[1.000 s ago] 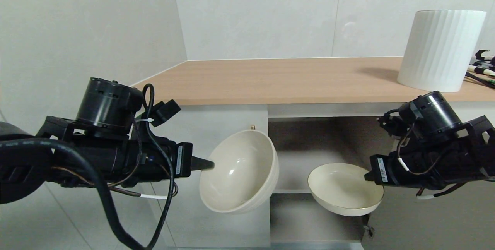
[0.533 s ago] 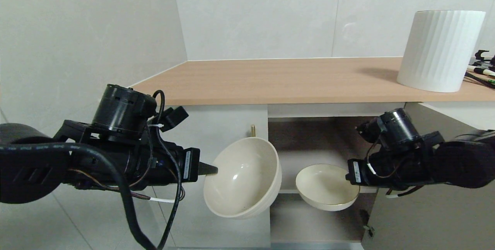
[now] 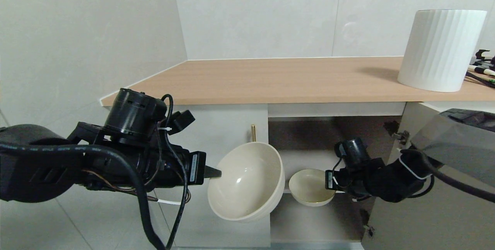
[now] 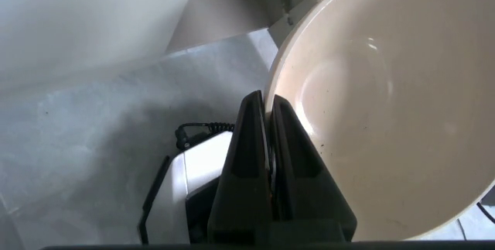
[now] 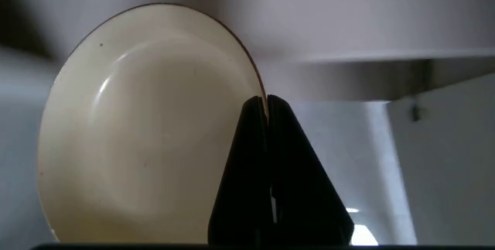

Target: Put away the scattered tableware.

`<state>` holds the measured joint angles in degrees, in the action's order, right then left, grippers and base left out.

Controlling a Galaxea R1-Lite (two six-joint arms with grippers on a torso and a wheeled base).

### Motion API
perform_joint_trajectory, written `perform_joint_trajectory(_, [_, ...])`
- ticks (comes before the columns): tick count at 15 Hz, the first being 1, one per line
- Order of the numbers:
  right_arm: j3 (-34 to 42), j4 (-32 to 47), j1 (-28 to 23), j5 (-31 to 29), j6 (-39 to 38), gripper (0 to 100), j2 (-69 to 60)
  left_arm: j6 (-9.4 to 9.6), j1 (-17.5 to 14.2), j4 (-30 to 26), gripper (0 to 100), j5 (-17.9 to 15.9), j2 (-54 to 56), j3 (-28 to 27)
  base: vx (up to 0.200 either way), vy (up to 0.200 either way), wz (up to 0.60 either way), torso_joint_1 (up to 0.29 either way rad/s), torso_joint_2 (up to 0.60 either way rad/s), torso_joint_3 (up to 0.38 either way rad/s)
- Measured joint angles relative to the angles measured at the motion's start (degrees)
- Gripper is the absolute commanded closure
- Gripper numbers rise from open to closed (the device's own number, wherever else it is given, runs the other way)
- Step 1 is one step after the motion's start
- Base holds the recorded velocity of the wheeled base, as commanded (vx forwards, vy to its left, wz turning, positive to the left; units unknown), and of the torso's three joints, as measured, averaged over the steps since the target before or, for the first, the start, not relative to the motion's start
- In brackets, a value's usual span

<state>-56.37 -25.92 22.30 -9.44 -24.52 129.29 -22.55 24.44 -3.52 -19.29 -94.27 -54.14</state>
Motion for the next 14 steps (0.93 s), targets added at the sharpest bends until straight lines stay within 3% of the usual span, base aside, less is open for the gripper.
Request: perform_joint_trajectory(14, [-16.18,-0.16,-5.71,-10.41,-1.43,100,15.84,0.0,0.26,0.0,100,0.05,-0.6,0.04,0.0,0.0,0.0,0.0,0.0,0.0])
